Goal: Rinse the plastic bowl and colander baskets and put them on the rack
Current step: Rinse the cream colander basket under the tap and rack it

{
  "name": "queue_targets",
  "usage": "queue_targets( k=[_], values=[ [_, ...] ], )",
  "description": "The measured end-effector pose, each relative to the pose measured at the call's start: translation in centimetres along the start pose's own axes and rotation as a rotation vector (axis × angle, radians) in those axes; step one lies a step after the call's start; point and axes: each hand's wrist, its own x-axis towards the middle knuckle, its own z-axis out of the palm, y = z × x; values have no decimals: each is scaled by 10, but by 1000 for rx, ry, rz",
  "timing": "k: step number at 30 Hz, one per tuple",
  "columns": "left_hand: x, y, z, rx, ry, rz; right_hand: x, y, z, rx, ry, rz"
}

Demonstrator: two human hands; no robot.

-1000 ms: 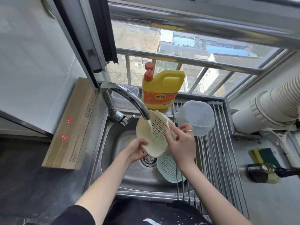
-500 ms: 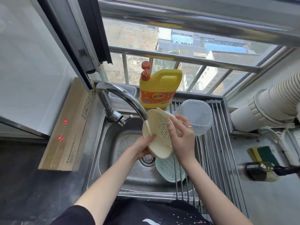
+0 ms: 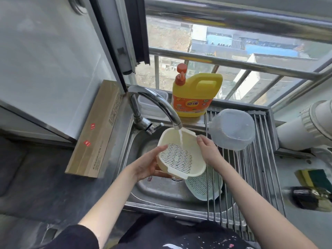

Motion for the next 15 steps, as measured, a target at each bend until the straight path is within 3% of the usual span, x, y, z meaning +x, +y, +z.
queue_targets(
  k=[3,6,9,11,15],
  values=[
    [-11,-4,-4,86,174,46,0,0,20,-223,120,-106],
    [-17,-6,-8,95,303,107,-6,-2,34,-484,268,-462],
    [-24,-7,-14,181,355,174,-14,-8,42,-851,-41,-724],
    [-26,-7,-17,240,364,230,-11,-9,47,-985,-169,-728],
    [-24,-9,-17,198,392,332,-10,-17,61,-1174,-153,-535]
  ],
)
